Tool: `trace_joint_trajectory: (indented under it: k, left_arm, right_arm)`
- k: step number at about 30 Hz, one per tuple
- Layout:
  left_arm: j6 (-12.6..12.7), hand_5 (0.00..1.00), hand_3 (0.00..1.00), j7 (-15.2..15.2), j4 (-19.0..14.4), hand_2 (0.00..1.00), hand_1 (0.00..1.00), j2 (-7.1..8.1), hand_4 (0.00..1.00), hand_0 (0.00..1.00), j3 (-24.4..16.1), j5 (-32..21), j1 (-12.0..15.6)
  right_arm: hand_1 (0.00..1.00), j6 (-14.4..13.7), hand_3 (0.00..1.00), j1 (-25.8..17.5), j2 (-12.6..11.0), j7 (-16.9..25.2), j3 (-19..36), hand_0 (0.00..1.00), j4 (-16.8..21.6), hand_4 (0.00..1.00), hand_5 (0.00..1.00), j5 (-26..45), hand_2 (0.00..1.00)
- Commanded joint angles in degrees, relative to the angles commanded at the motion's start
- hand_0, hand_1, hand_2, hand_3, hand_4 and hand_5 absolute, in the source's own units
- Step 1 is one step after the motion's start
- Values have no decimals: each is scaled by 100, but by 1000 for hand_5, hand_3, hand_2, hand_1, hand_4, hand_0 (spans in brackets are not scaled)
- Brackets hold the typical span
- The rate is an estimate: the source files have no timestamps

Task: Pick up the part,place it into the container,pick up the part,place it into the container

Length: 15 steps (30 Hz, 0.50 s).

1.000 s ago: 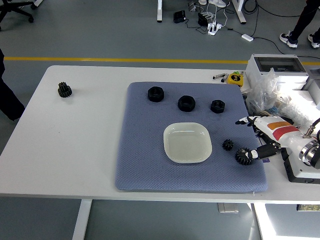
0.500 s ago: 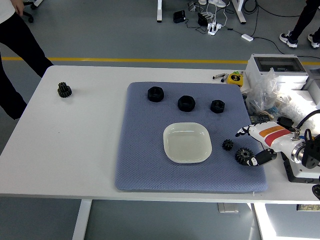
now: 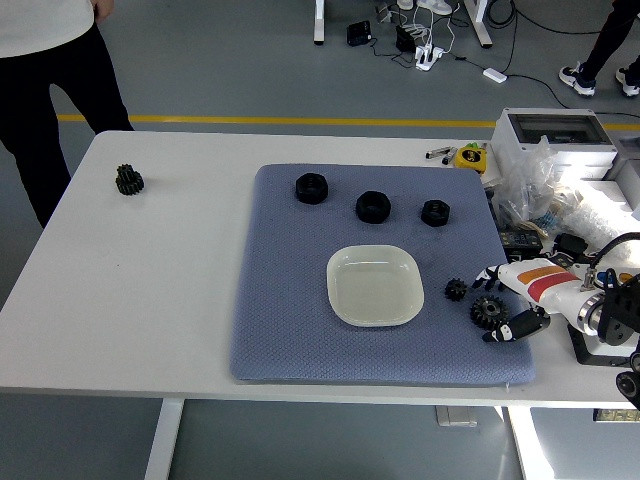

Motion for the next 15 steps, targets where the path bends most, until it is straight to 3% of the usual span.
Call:
trace_joint_trajectory:
  k: [3,4,9,10,15]
  left_arm:
    - [-3,500,556,5,0,623,654,-1,594,654,-9,15,4]
    - [-2,500,556,6,0,622,654,-2,594,656,-12,20,5]
    - [-7,500,556,19,0,622,654,-4,594,656,-36,63,21]
    - [-8,500,556,21,0,622,654,-5,594,654,-38,69,23]
    - [-10,500,556,27,-2,622,654,-9,594,654,-51,92,37]
  right_arm:
    - [605,-10,687,-10,-2,14,-17,510,-15,998,364,30,656]
    - [555,-15,584,-13,-5,21,-25,447,-11,998,347,40,592]
    - [555,-116,584,-43,10,15,-81,447,6,998,347,108,592]
    - [479,-147,523,-47,17,6,-94,364,-2,969,297,121,526]
    - [479,-239,523,-59,40,-9,-166,364,-35,969,297,179,526]
